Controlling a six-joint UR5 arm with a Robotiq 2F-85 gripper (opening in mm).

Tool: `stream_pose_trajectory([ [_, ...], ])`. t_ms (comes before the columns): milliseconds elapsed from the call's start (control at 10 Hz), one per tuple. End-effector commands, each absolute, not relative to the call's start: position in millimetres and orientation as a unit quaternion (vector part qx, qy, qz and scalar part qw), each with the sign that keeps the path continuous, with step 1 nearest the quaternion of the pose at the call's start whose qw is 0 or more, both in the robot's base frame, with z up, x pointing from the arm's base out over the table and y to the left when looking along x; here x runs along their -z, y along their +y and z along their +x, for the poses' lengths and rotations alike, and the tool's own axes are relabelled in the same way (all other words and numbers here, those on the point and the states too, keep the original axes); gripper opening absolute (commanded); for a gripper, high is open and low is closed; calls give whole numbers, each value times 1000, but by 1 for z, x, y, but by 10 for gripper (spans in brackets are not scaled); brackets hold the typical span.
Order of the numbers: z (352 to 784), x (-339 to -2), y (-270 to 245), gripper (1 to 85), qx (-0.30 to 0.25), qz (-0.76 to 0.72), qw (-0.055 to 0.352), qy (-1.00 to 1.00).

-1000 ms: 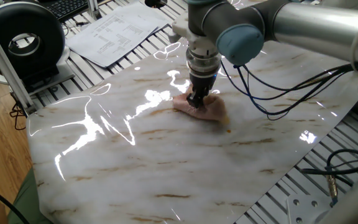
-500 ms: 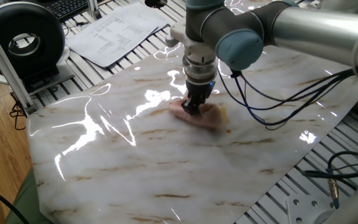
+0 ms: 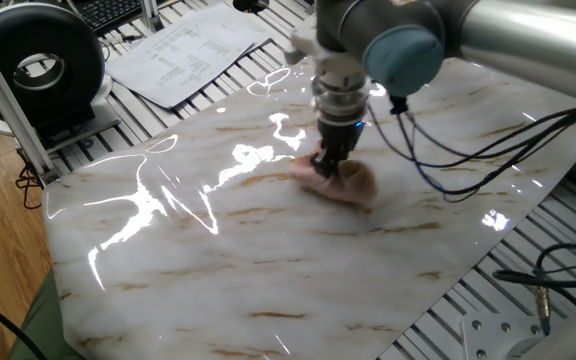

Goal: Clean the table with a cloth

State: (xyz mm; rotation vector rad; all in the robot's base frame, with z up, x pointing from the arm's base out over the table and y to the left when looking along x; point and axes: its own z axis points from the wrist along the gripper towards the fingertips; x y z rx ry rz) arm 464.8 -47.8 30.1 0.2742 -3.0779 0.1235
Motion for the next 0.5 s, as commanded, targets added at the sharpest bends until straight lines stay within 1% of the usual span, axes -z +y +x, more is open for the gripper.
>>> stream_pose_trajectory([
  [0,444,-40,-79,13,-52,106,47,-992],
  [100,444,-39,-76,13,-46,105,49,-992],
  [300,454,-36,-71,13,-42,112,31,-992],
  [400,456,-35,-65,13,-30,121,27,-992],
])
